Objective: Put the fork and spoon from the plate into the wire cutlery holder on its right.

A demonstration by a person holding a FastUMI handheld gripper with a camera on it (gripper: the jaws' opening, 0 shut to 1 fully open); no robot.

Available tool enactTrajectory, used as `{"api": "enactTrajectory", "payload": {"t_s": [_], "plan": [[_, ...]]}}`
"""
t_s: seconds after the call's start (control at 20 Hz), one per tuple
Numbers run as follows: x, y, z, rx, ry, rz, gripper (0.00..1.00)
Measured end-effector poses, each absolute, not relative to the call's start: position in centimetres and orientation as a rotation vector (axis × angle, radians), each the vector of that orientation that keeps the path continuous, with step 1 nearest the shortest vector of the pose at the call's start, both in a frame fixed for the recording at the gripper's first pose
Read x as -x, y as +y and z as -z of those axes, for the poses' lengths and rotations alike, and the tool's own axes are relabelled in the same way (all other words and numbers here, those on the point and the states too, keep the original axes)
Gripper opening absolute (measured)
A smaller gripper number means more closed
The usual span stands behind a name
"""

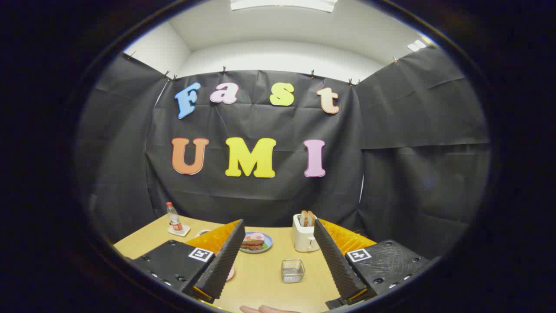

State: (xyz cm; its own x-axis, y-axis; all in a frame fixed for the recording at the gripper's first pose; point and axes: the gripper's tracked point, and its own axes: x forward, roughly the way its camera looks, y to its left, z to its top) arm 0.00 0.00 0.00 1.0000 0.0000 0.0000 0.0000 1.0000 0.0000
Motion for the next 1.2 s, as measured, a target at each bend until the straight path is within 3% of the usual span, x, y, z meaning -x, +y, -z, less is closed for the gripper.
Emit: {"api": "enactTrajectory", "payload": {"t_s": [0.7, 1.2], "plan": [[-1.5, 4.4, 4.1, 0.048, 0.051, -0.028, 0.95], [-5.7, 9.7, 7.4, 0.085, 0.115, -0.164, 0.96]]}}
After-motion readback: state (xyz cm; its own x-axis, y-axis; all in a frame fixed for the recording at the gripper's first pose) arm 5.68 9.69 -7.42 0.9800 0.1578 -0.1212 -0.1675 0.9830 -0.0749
